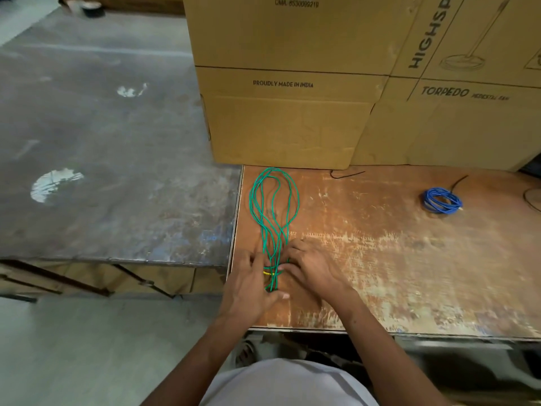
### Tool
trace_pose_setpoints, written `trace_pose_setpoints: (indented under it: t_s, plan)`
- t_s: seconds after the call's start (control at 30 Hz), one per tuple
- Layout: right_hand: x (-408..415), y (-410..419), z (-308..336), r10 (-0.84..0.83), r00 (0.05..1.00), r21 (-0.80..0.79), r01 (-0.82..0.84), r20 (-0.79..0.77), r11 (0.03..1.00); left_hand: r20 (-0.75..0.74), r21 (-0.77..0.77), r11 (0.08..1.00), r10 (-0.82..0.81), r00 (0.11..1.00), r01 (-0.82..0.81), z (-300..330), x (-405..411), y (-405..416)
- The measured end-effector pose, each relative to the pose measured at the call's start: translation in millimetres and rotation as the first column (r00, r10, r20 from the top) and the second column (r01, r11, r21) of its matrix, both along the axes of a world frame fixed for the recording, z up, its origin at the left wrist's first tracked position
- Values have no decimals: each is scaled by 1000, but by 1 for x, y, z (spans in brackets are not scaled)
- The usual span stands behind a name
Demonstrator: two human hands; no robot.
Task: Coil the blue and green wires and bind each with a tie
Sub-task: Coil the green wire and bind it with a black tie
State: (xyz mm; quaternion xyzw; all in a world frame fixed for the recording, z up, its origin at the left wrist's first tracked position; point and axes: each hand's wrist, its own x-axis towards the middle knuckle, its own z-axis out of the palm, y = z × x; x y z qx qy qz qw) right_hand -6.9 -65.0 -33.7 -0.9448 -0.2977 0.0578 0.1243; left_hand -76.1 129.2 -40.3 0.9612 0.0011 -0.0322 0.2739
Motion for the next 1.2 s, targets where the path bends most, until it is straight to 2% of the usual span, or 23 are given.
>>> trace_pose_setpoints:
  t_s: [0.17, 0.33, 0.43, 0.5, 0.6, 0.7, 0.83, 0.9, 0.93, 1.03, 1.1, 1.2]
  plan:
    - [-6, -9, 0, 99, 991, -25, -97, 90, 995, 72, -77, 997, -2, 997, 8, -9, 2, 2]
    - [-8, -7, 0, 111, 978, -14, -110, 177, 994, 100, -297, 955, 54, 993, -22, -10, -1, 7]
    - [-15, -14, -2, 91, 978, -8, -91, 186, 996, 148, -370, 929, 93, 985, -32, -8, -6, 7]
    - [-22, -22, 3, 62, 983, 39, -69, 172, 997, 150, -421, 906, 121, 981, -48, -6, -10, 8]
    - [-33, -31, 17, -5, 998, 162, -5, 60, 987, 112, -455, 889, 105, 988, -43, -1, -15, 10]
    - [-46, -37, 34, -101, 995, 411, 102, -24, 906, 95, -473, 881, 44, 994, 6, 4, -28, 6]
    - [-60, -48, 61, -183, 983, 540, 167, -24, 825, 117, -432, 901, 37, 992, 17, 7, -59, -3]
    - [-67, -57, 77, -222, 969, 629, 240, -109, 739, 158, -442, 897, 105, 982, -24, 8, -77, -7]
    - [-71, -60, 88, -217, 956, 694, 293, -197, 658, 172, -453, 890, 138, 975, -46, 8, -87, -8]
    - [-86, -66, 128, -87, 915, 866, 401, -394, 298, 153, -443, 895, 140, 978, -59, 8, -120, -13]
    - [-94, -70, 158, 50, 872, 873, 483, -487, 68, 73, -431, 900, 103, 992, -61, 0, -147, -19]
    - [-105, -81, 200, 247, 801, 806, 582, -545, -110, -67, -412, 907, 63, 996, -86, -17, -191, -33]
